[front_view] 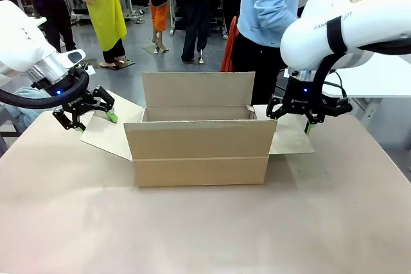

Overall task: Pack the gift set into the box.
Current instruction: Place both hands on the side flaps of the Package Box and spread them outward, then lift both hands away from the flaps of the Package Box.

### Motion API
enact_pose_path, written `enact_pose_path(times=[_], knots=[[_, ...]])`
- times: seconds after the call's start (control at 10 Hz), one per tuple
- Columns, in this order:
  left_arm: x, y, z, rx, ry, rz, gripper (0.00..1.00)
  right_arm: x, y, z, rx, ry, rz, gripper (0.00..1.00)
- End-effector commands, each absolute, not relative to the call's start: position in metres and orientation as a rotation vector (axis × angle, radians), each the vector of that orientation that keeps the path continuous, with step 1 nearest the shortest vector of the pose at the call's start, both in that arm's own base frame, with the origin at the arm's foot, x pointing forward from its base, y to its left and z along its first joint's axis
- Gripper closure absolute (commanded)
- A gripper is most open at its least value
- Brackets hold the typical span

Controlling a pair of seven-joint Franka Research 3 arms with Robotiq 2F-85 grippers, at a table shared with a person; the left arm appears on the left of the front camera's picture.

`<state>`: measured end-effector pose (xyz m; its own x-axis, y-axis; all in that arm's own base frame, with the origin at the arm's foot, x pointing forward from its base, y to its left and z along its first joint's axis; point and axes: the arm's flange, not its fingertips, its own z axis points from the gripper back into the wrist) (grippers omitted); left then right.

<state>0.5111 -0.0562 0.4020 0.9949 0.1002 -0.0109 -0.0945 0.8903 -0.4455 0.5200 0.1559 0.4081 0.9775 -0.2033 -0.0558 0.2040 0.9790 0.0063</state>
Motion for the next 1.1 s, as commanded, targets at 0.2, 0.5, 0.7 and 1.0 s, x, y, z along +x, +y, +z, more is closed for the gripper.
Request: enact_pose_path(times=[0.2,0.5,0.7,1.0], knots=[[0.5100,-0.0555,0.4035,-0.445,-0.010,0.108,0.00,0.5174,0.1698,0.4313,-0.058,0.027,-0.202,0.00],[0.5100,-0.0555,0.4035,-0.445,-0.010,0.108,0.00,0.5174,0.1698,0.4313,-0.058,0.027,-0.202,0.00],[0.5100,-0.0555,0.4035,-0.445,-0.010,0.108,0.00,0.5174,0.1698,0.4313,-0.058,0.027,-0.202,0.00],[0.5100,-0.0555,0.4035,-0.445,-0.010,0.108,0.00,0.5174,0.1698,0.4313,-0.058,0.027,-0.202,0.00]])
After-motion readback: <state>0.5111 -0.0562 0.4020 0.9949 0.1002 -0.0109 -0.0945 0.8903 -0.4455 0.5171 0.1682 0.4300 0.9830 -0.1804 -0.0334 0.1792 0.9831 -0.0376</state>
